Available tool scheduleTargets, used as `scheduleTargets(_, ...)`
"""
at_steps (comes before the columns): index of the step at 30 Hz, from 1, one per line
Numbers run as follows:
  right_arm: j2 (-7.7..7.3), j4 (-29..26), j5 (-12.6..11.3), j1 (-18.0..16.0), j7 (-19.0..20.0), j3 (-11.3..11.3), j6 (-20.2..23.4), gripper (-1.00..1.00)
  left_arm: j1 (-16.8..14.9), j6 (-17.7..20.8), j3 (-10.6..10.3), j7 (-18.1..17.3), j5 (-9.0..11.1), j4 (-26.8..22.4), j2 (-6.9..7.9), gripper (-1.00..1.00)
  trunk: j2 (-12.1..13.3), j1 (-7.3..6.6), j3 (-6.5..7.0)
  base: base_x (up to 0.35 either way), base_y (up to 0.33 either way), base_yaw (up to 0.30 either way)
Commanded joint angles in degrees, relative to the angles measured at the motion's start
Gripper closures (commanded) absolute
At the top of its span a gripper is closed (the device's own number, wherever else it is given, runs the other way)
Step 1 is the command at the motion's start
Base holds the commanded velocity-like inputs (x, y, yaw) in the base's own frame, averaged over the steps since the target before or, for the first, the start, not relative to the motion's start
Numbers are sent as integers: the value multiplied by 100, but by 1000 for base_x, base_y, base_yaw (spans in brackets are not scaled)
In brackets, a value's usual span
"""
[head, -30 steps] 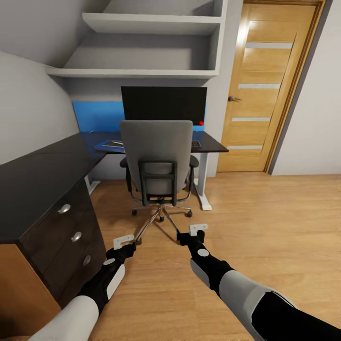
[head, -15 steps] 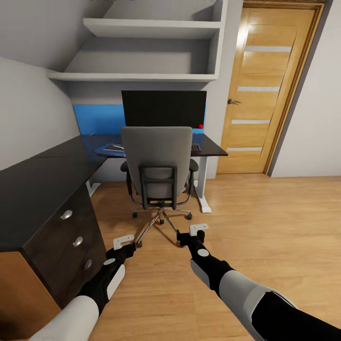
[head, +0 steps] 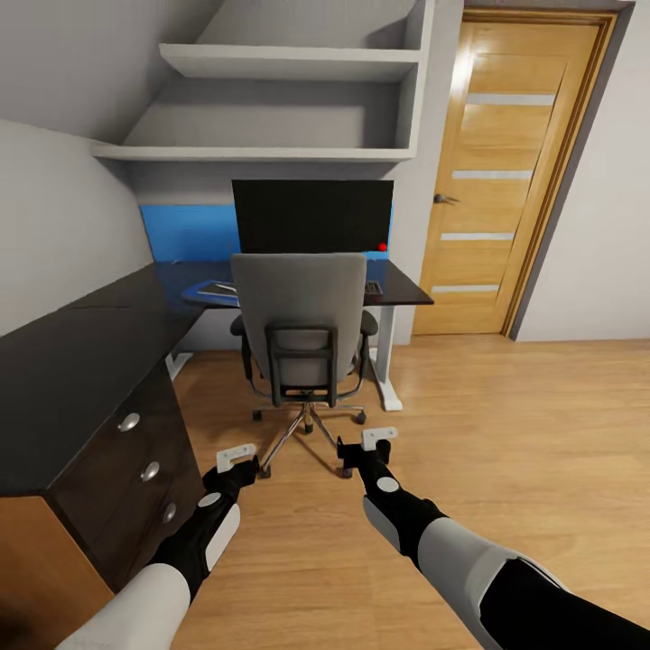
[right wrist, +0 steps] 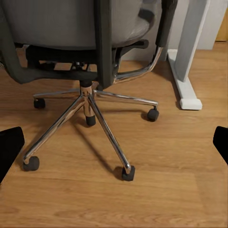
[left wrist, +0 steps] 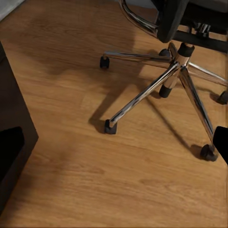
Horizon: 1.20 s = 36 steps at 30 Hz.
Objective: In the bedroom, organize the workspace by keeping the computer under the desk, ensuring the monitor is on the desk, placing the keyboard on the desk next to the monitor, placing the mouse on the desk next to the keyboard, moving the folder from the swivel chair onto the desk next to the mouse, stacking the notebook on top of the folder with the pen on top of the notebook, and positioning the swivel chair next to the desk.
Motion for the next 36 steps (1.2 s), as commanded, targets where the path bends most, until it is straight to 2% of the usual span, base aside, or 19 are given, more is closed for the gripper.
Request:
scheduleTargets(1, 0, 8, -44, -4, -31, 49, -53, -100, -3, -84, -18, 22, 58, 13, 1, -100, 39, -24, 13, 0, 0, 0)
scheduleTargets(12, 0, 37, -34, 2, -53, 51, -169, -100, -1, -319, -17, 14, 49, 301, 9, -100, 481, -265, 210, 0, 0, 0)
scheduleTargets(18, 0, 59, -41, 31, -228, 47, -204, -100, 169, -375, -20, 5, 42, 448, 2, -100, 721, -397, 318, 0, 0, 0)
scheduleTargets(24, 0, 62, -37, 120, -326, 47, -315, -100, 211, -679, -22, 1, 41, 745, -1, -100, 962, -529, 426, 0, 0, 0)
scheduleTargets(27, 0, 101, -37, 184, -352, 48, -369, -100, 219, -1028, -28, 0, 39, 1169, -4, -100, 1082, -595, 480, 0, 0, 0)
scheduleTargets(28, 0, 126, -36, 230, -358, 48, -408, -100, 222, -1234, -43, 0, 35, 1397, -9, -100, 1122, -617, 498, 0, 0, 0)
scheduleTargets(29, 0, 153, -35, 340, -378, 49, -591, -100, 224, -1672, -68, 0, 16, 1799, -23, -100, 1162, -639, 516, 0, 0, 0)
scheduleTargets(31, 0, 163, -35, 428, -434, 50, -768, -100, 225, -1937, -77, 0, 2, 2121, -30, -100, 1243, -682, 552, 0, 0, 0)
scheduleTargets(35, 0, 168, -32, 543, -555, 49, -929, -100, 227, -2161, -82, 5, -12, 2586, -34, -100, 1403, -770, 623, 0, 0, 0)
scheduleTargets(36, 0, 177, -26, 1001, -688, 49, -1061, -100, 760, -2369, -85, 8, -18, 2927, -21, -100, 1443, -792, 641, 0, 0, 0)
